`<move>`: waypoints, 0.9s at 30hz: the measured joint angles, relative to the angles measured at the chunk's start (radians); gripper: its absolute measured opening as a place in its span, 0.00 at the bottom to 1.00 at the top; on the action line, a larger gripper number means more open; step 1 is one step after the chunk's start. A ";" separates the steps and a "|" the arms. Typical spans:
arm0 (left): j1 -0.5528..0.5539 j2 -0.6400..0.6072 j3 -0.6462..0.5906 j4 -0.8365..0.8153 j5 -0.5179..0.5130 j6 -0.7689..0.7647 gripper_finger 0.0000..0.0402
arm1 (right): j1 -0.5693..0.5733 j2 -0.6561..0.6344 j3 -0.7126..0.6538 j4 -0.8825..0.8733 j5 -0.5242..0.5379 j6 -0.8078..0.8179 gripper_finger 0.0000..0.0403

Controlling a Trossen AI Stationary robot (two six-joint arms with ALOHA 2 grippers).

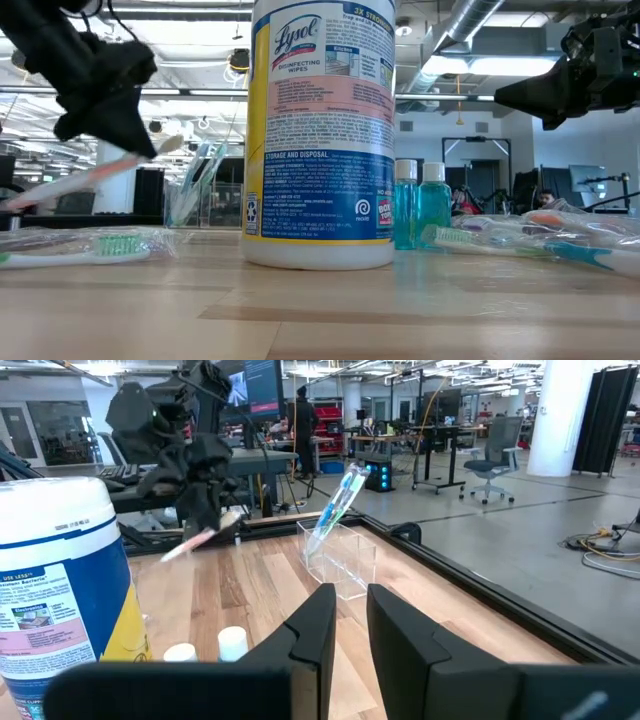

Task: Pick & Place toothbrushing station
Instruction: Put the left orange toothbrush into the transparent organizer

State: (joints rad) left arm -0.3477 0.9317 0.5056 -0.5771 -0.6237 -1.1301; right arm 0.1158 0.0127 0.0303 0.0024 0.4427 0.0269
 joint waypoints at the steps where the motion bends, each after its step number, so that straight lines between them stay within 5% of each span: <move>1: 0.000 -0.015 0.000 0.000 -0.021 0.010 0.01 | 0.000 0.000 0.000 0.000 0.000 0.000 0.13; 17: 0.009 -0.175 0.000 0.017 -0.393 0.198 0.01 | 0.000 0.000 0.000 0.000 0.000 0.000 0.13; 27: 0.109 -0.256 0.000 0.209 -0.424 0.502 0.01 | 0.000 0.000 0.000 0.000 0.000 0.000 0.13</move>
State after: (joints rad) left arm -0.2388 0.6757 0.5060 -0.3679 -1.0481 -0.6280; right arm 0.1158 0.0124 0.0301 0.0029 0.4427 0.0269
